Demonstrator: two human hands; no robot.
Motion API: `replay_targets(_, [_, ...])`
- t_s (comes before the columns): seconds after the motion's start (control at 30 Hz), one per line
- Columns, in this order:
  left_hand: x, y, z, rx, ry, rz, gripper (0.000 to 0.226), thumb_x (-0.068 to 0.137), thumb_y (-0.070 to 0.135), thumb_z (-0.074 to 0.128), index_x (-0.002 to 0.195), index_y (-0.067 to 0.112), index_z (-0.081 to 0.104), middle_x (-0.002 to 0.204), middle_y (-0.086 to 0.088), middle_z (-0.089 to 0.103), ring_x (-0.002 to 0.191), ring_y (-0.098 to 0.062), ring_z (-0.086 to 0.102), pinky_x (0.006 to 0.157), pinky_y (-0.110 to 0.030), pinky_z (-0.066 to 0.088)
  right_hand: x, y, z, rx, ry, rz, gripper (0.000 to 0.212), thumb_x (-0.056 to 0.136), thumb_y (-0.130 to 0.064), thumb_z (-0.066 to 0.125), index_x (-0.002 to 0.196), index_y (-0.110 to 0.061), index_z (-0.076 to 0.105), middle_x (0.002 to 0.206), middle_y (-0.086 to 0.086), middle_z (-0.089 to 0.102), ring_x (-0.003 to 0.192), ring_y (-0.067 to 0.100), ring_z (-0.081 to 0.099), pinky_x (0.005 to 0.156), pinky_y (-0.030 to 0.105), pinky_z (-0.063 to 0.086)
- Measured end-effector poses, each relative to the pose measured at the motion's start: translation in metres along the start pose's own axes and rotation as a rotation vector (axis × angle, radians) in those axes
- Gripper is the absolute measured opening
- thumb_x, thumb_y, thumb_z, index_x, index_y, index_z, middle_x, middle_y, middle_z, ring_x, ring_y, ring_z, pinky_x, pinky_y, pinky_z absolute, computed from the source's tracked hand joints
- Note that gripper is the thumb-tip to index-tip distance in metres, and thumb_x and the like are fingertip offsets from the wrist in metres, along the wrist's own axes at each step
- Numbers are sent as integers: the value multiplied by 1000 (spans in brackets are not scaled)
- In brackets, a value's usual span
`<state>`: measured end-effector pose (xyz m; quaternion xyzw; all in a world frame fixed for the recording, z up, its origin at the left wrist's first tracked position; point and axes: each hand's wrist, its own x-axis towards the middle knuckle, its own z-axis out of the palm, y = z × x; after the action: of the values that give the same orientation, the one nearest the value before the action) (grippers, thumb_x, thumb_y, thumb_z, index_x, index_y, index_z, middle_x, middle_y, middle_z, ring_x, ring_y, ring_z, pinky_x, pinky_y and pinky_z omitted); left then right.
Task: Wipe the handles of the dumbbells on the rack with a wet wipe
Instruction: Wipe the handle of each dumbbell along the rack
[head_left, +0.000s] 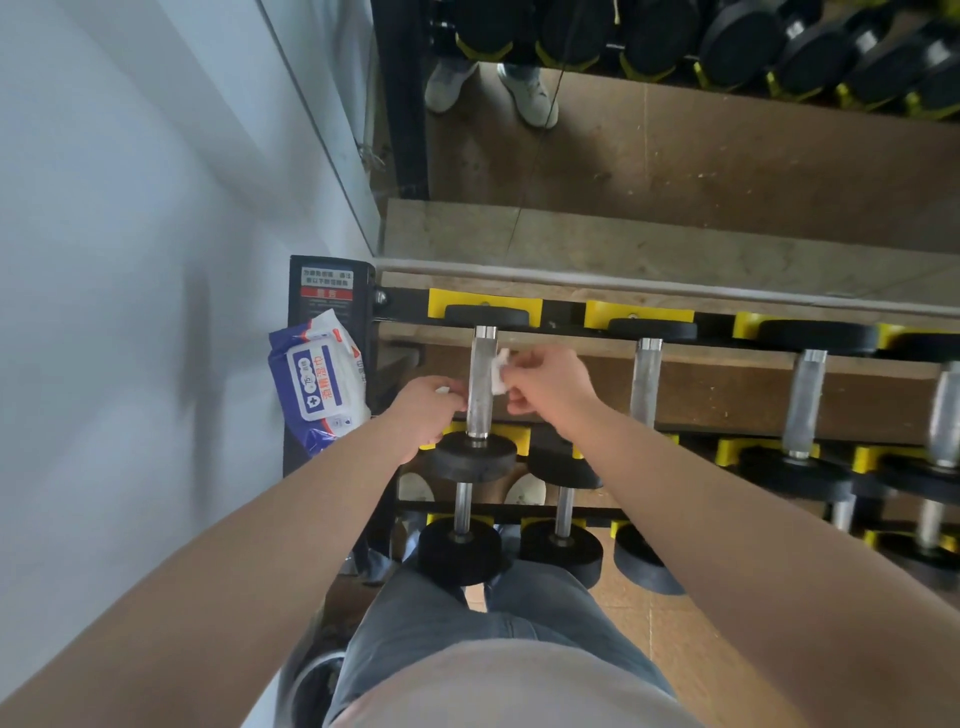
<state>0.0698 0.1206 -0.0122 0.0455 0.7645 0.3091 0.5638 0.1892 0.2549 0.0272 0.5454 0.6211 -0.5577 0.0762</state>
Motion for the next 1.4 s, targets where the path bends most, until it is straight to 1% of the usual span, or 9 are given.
replay_targets(0.13, [-7, 1, -2, 17, 0, 16, 23, 95, 12, 61, 114, 20, 72, 77, -3, 51, 55, -14, 36, 39, -21, 32, -3, -6, 2, -246, 168, -265, 6, 99, -22, 62, 102, -25, 66, 93, -4, 69, 75, 14, 69, 72, 30, 59])
replay_targets(0.3, [-18, -2, -2, 24, 14, 66, 23, 95, 15, 66, 115, 23, 73, 94, -7, 62, 77, -19, 56, 54, -24, 44, -35, 20, 22, -771, -229, -389, 10, 98, -18, 60, 100, -26, 66, 101, -4, 66, 93, 18, 66, 81, 27, 54])
replay_targets(0.57, [-33, -8, -9, 43, -13, 72, 17, 99, 16, 62, 95, 28, 73, 103, -6, 67, 76, -16, 52, 59, -25, 43, -18, 4, 29, -347, 255, -320, 13, 100, -16, 56, 104, -19, 68, 92, -6, 65, 82, 10, 60, 67, 22, 44])
replay_targets(0.7, [-34, -11, -8, 9, -54, 30, 17, 103, 15, 55, 110, 16, 71, 100, -12, 64, 67, -12, 46, 50, -20, 38, -20, 4, 26, -679, 17, -499, 20, 102, -18, 55, 116, -21, 69, 110, -1, 66, 96, 14, 63, 84, 29, 53])
replay_targets(0.83, [-35, -10, -10, 86, -79, 16, 23, 103, 16, 56, 121, 7, 66, 94, -9, 60, 71, -14, 48, 57, -22, 41, -33, 13, 30, -914, -245, -466, 19, 99, -19, 60, 112, -25, 73, 112, -2, 69, 99, 16, 66, 92, 32, 55])
replay_targets(1.0, [-37, -13, -20, -18, -83, -10, 18, 103, 14, 56, 115, 16, 70, 98, -7, 67, 67, -11, 49, 49, -17, 40, -28, -4, 36, -673, 97, -466, 15, 103, -18, 52, 100, -20, 67, 93, -1, 66, 82, 16, 62, 72, 28, 49])
replay_targets(1.13, [-35, -15, -30, -23, -91, -11, 13, 102, 14, 58, 105, 21, 69, 106, -12, 69, 69, -11, 51, 53, -19, 41, -17, -20, 29, -562, 346, -465, 15, 102, -17, 53, 105, -15, 68, 96, 0, 62, 82, 17, 57, 72, 30, 46])
replay_targets(1.3, [-34, -10, -35, 31, -94, 10, 26, 104, 14, 56, 129, 10, 65, 107, -11, 66, 73, -15, 52, 57, -20, 43, -38, 0, 46, -902, -96, -427, 16, 98, -18, 58, 105, -22, 71, 103, 3, 69, 91, 20, 68, 82, 34, 59])
replay_targets(1.4, [-34, -7, -36, 75, -108, 9, 32, 104, 9, 56, 136, 11, 62, 127, -19, 63, 87, -23, 50, 61, -21, 42, -43, 0, 55, -1138, -134, -426, 18, 98, -21, 58, 109, -24, 72, 106, 5, 70, 90, 22, 69, 81, 39, 62])
